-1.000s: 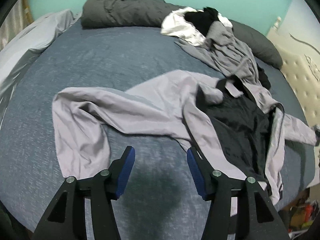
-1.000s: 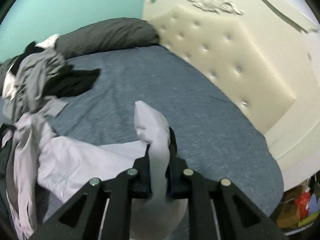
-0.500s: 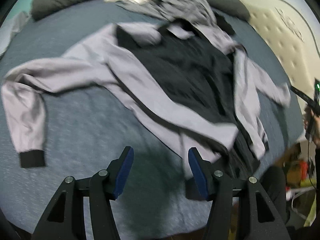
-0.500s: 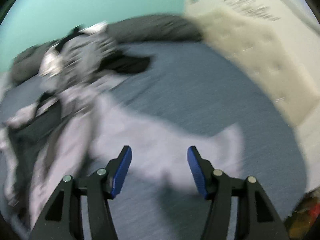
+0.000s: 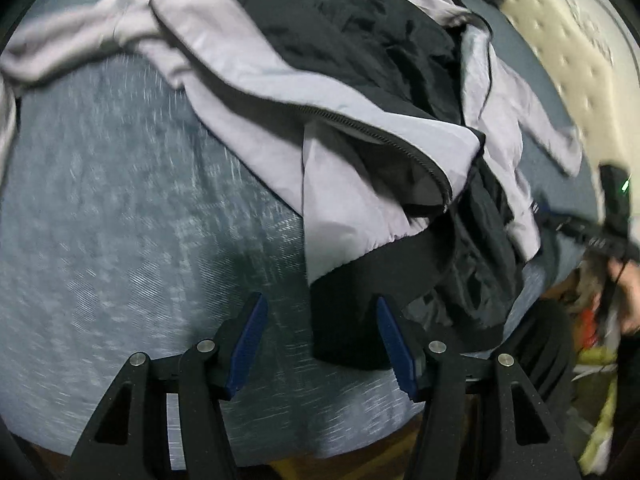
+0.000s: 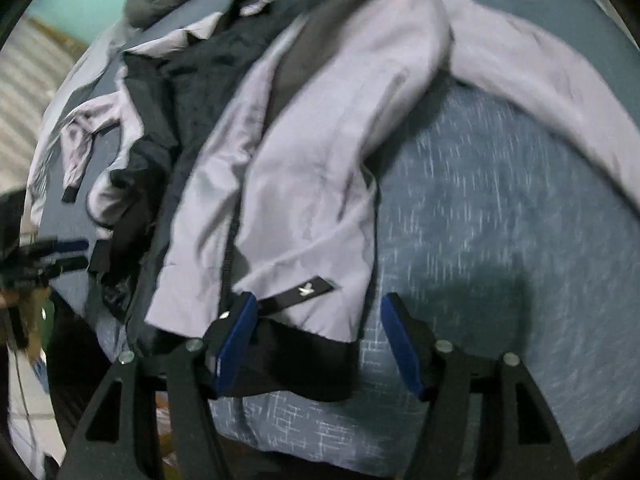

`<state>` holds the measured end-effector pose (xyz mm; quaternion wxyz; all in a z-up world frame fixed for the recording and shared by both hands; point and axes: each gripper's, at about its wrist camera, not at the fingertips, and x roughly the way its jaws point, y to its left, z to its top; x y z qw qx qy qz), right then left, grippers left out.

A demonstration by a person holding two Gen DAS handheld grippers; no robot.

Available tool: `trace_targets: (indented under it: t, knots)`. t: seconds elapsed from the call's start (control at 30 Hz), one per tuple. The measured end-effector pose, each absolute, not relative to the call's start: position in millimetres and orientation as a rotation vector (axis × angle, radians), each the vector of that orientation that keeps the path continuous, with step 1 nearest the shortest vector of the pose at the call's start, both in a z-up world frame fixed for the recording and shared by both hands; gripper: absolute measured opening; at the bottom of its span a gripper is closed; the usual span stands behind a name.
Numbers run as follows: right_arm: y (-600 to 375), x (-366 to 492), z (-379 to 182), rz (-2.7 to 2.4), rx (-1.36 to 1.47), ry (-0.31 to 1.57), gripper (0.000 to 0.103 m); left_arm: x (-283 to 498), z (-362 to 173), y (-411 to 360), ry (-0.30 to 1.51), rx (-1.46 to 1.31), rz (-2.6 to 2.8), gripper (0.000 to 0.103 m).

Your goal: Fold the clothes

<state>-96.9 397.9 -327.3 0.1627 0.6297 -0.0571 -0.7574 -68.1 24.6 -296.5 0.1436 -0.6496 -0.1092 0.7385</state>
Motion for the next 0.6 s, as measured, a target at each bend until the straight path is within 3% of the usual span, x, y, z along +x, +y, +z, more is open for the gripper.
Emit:
trace_targets:
  t: [0.1,0.27,0.3,0.43,0.47,0.5,0.53,0.6]
  knots:
    - [402.1,-97.0,-339.3,-2.156,1.827,-0.269,0.065,-68.0,-305.9,27.0,-0.410,-1.858,2.100,0.061]
    - [403.7,-98.8,-348.6,-2.141,1.805,-0.349,0.065,-68.7,-313.8,36.5,-0.401,-1.823,2.105,0.058]
    - [402.1,-98.5,-348.4,-2.129,1.801,-0.340,0.065,-69.0,-314.6,38.3,-0.397,-1.814,2.101,0.055]
    - [395.6,-95.4,-348.5,-2.074,1.789,-0.302,0.065,-67.7,-308.2,46.4,-0.329,-1.772,2.107,0.025]
    - [395.4,-92.1,-349.3,-2.063,1.784,-0.294,0.061,-66.9,-304.6,48.2,-0.308,-1.756,2.111,0.017]
    - [396.2,-88.4,-350.1,-2.058,1.780,-0.282,0.052,-65.5,-299.1,49.3,-0.288,-1.740,2.120,0.015]
    - [396.2,-85.6,-349.4,-2.064,1.778,-0.265,0.050,-63.6,-293.1,49.1,-0.274,-1.729,2.127,0.013]
    - [398.7,-81.0,-343.6,-2.080,1.767,-0.255,0.026,-59.2,-281.1,46.8,-0.260,-1.710,2.139,0.010]
